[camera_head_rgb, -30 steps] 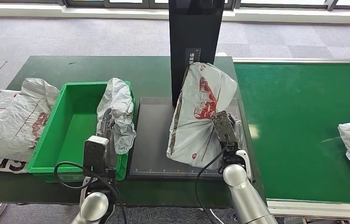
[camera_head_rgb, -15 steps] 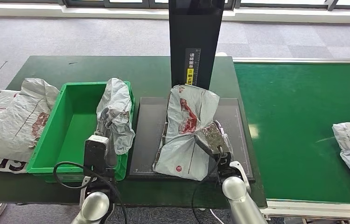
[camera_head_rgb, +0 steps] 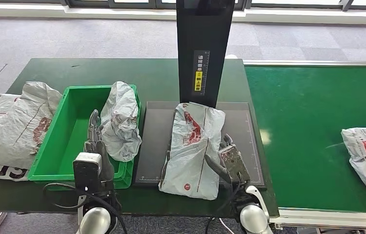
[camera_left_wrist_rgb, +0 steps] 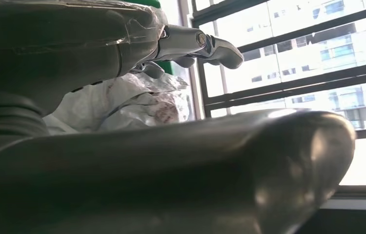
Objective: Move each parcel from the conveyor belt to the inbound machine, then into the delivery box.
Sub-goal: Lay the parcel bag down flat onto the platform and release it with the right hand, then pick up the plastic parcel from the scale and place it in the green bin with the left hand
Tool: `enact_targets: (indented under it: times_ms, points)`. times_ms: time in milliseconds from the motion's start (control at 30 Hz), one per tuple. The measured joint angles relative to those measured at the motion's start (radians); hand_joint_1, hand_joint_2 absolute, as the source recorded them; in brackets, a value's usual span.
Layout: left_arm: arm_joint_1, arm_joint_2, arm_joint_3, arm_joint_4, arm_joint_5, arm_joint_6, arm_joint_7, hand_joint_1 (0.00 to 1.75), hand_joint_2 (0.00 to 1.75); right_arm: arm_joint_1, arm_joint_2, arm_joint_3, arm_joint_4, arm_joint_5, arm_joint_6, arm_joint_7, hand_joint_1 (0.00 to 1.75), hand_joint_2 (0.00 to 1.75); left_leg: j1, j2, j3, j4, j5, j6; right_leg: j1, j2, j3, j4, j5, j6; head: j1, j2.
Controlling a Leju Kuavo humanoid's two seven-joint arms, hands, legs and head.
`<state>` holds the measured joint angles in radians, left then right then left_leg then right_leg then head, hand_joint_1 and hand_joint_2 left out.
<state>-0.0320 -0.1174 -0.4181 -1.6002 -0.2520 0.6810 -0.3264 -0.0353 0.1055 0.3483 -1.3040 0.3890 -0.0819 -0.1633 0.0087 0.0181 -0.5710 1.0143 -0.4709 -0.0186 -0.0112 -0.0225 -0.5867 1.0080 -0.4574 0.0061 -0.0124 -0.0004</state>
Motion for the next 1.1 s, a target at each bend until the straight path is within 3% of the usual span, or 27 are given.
enact_targets:
  times_ms: [167, 300, 500, 667, 800, 1100]
  points:
    - [0.001, 0.011, -0.009, -0.036, -0.025, -0.001, -0.008, 0.00, 0.00, 0.036, -0.012, 0.007, -0.082, 0.008, -0.037, -0.035, 0.00, 1.75, 0.000, 0.000, 0.000, 0.000, 0.000, 0.000, 0.000, 0.000, 0.000, 0.000, 0.000, 0.000, 0.000, 0.000]
    - [-0.013, 0.031, -0.029, -0.043, -0.136, -0.015, 0.009, 0.00, 0.00, 0.089, -0.030, 0.007, -0.201, 0.047, -0.179, -0.133, 0.00, 1.75, 0.000, 0.000, 0.000, 0.000, 0.000, 0.000, 0.000, -0.001, 0.000, 0.000, 0.000, 0.000, 0.000, 0.000]
    - [-0.102, 0.057, -0.099, -0.037, -0.290, -0.226, 0.069, 0.00, 0.00, 0.177, -0.072, 0.008, -0.391, 0.071, -0.389, -0.277, 0.00, 1.75, 0.000, 0.000, 0.000, 0.000, 0.000, 0.000, -0.001, -0.001, 0.000, 0.000, 0.000, 0.000, 0.000, 0.000]
    - [-0.207, 0.056, -0.163, 0.012, -0.359, -0.328, 0.079, 0.00, 0.00, 0.201, -0.097, 0.017, -0.493, 0.066, -0.442, -0.343, 0.00, 1.75, 0.000, 0.002, 0.001, 0.000, 0.000, 0.000, -0.001, 0.001, 0.000, 0.000, 0.001, 0.000, 0.000, 0.000]
    - [-0.249, 0.054, -0.187, 0.045, -0.391, -0.355, 0.088, 0.00, 1.75, 0.207, -0.108, 0.025, -0.527, 0.057, -0.451, -0.365, 0.00, 1.75, 0.000, 0.002, 0.001, 0.000, 0.000, 0.000, 0.000, 0.002, 0.000, 0.000, 0.001, -0.001, 0.000, 0.000]
    - [-0.373, 0.026, -0.278, 0.271, -0.565, -0.539, 0.081, 0.00, 1.75, 0.188, -0.135, 0.065, -0.559, 0.037, -0.457, -0.434, 0.00, 1.75, 0.000, 0.001, 0.001, 0.000, 0.001, -0.001, 0.000, 0.001, 0.001, 0.000, 0.001, -0.001, 0.000, 0.000]
